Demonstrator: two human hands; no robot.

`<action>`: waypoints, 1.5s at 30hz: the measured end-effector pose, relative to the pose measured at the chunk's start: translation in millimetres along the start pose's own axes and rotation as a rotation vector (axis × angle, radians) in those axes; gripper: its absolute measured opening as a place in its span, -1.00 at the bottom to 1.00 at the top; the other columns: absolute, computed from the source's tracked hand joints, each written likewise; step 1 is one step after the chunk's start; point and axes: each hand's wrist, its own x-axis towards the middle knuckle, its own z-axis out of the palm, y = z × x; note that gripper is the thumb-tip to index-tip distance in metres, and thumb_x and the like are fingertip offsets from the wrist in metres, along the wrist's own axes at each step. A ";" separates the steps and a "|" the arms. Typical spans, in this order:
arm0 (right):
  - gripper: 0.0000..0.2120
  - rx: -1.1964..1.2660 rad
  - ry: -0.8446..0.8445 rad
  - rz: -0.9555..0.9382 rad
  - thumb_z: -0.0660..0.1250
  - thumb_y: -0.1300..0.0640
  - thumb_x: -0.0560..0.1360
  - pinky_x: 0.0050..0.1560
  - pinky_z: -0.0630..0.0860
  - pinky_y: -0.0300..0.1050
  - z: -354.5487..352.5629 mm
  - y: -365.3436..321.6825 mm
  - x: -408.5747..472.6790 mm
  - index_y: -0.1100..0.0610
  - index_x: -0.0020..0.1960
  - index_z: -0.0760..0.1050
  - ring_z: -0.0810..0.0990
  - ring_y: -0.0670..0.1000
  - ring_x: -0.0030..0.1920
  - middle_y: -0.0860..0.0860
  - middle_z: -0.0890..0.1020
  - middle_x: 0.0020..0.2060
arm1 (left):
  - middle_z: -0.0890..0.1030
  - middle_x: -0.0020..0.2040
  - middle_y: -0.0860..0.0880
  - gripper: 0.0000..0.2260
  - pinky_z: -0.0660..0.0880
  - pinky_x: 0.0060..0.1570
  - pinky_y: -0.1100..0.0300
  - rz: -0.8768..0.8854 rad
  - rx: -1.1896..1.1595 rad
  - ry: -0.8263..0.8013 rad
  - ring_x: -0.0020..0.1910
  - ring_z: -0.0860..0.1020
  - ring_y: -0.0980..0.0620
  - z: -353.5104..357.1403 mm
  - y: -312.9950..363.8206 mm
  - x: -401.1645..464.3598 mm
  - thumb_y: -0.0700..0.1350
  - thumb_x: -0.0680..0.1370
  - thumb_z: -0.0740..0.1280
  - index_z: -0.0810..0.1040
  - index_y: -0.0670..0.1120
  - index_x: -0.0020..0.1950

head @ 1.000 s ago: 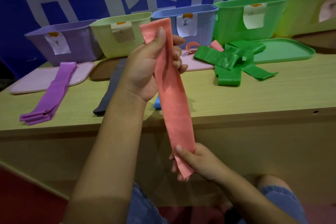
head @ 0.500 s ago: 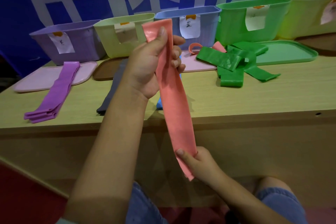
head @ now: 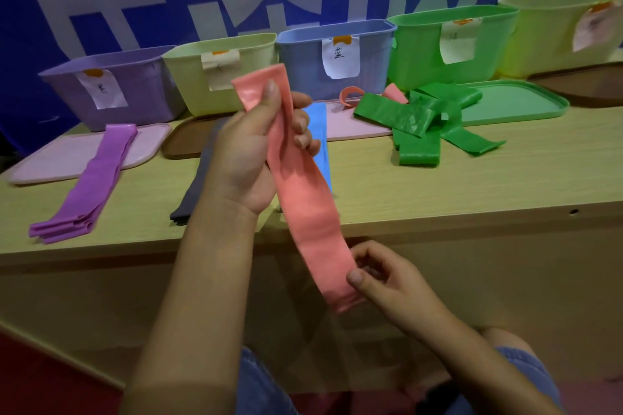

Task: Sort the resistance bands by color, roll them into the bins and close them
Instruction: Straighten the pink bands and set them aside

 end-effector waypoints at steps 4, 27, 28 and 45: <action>-0.70 -0.123 0.055 -0.090 0.43 -0.11 0.36 -0.09 0.55 -0.15 -22.3 -38.3 3.9 0.08 -0.05 0.56 0.63 -0.05 -0.12 -0.04 0.65 -0.15 | 0.44 -0.46 -0.01 -0.67 0.47 -0.42 0.26 -0.047 -0.022 -0.015 -0.53 0.40 0.12 4.7 -17.1 -6.9 -0.03 0.65 0.08 0.50 -0.19 -0.12; -0.73 -1.106 0.285 0.227 0.28 0.06 0.56 -0.05 0.52 -0.01 -141.3 -65.5 263.4 0.23 0.13 0.54 0.54 0.12 -0.08 0.19 0.61 0.01 | 0.45 -0.46 -0.08 -0.69 0.52 -0.41 0.20 -0.125 -0.070 0.067 -0.54 0.42 0.05 -8.3 -31.2 -1.1 -0.05 0.61 0.16 0.53 -0.26 -0.11; -0.76 -1.092 0.303 0.200 0.29 0.06 0.56 -0.12 0.49 -0.05 -140.4 -65.7 263.6 0.21 0.11 0.56 0.53 0.10 -0.13 0.17 0.62 -0.02 | 0.45 -0.46 -0.08 -0.69 0.51 -0.41 0.20 -0.126 -0.074 0.072 -0.54 0.42 0.05 -9.6 -31.0 -1.1 -0.05 0.62 0.15 0.53 -0.26 -0.11; -0.89 -0.256 0.636 -0.396 0.30 0.17 0.55 -0.15 0.54 -0.21 -146.2 -186.4 240.1 0.10 0.06 0.52 0.57 0.00 -0.09 0.01 0.58 -0.13 | 0.41 -0.46 -0.10 -0.73 0.46 -0.49 0.23 -0.089 -0.125 0.160 -0.57 0.41 0.04 6.7 -30.8 4.0 -0.06 0.54 0.23 0.54 -0.27 -0.11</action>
